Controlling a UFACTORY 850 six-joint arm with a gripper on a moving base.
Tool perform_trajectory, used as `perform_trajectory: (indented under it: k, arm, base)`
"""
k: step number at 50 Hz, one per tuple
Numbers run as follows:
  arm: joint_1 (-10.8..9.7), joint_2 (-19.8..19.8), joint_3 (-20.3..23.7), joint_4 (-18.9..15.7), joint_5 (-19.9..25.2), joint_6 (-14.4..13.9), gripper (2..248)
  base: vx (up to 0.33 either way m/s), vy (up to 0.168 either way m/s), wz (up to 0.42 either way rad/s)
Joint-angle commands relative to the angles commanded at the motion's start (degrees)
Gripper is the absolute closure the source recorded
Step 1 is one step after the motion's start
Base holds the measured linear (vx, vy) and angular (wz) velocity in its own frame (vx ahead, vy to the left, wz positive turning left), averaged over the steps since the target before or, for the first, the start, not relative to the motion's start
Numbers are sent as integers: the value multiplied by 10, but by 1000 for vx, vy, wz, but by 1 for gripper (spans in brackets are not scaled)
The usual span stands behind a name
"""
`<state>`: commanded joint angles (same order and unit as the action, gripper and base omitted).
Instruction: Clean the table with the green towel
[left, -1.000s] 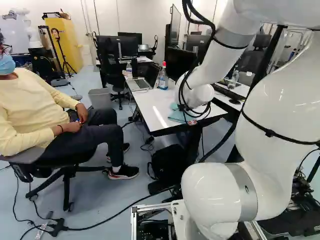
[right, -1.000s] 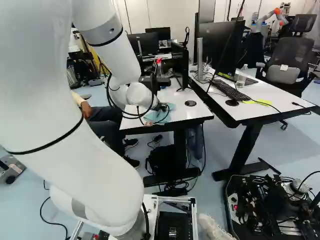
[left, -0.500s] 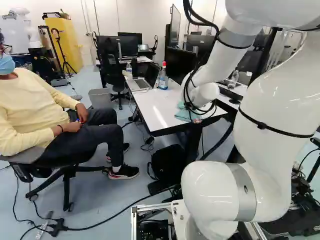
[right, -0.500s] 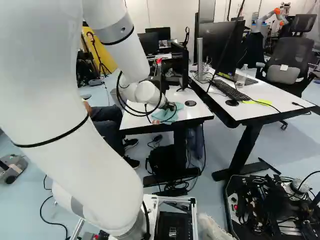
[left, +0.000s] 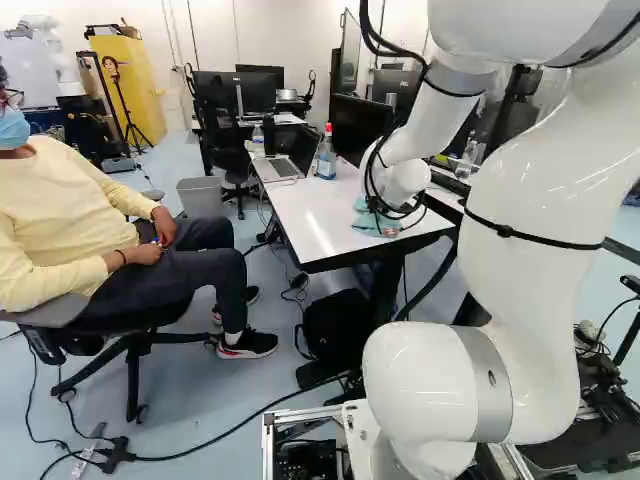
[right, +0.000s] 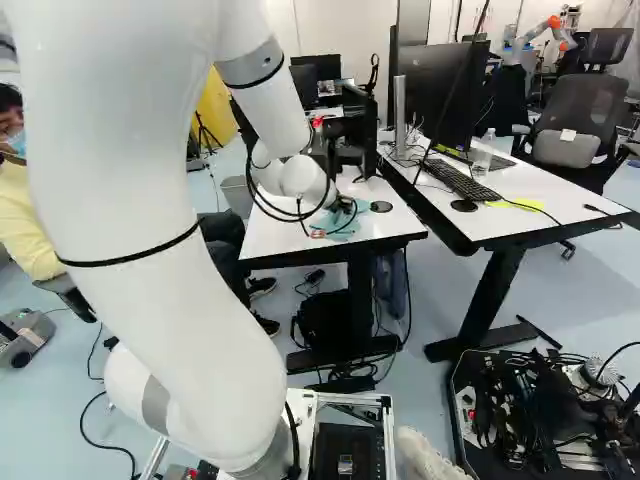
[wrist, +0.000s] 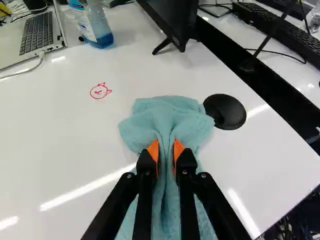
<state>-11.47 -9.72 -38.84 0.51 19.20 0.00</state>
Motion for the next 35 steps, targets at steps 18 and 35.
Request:
perform_trajectory:
  k: [18, 35]
  arm:
    - [35, -7, -8, 0, 0, 0, 196]
    - [65, 10, 12, 0, 0, 0, 196]
  base:
    - [0, 0, 0]
    - [0, 0, 0]
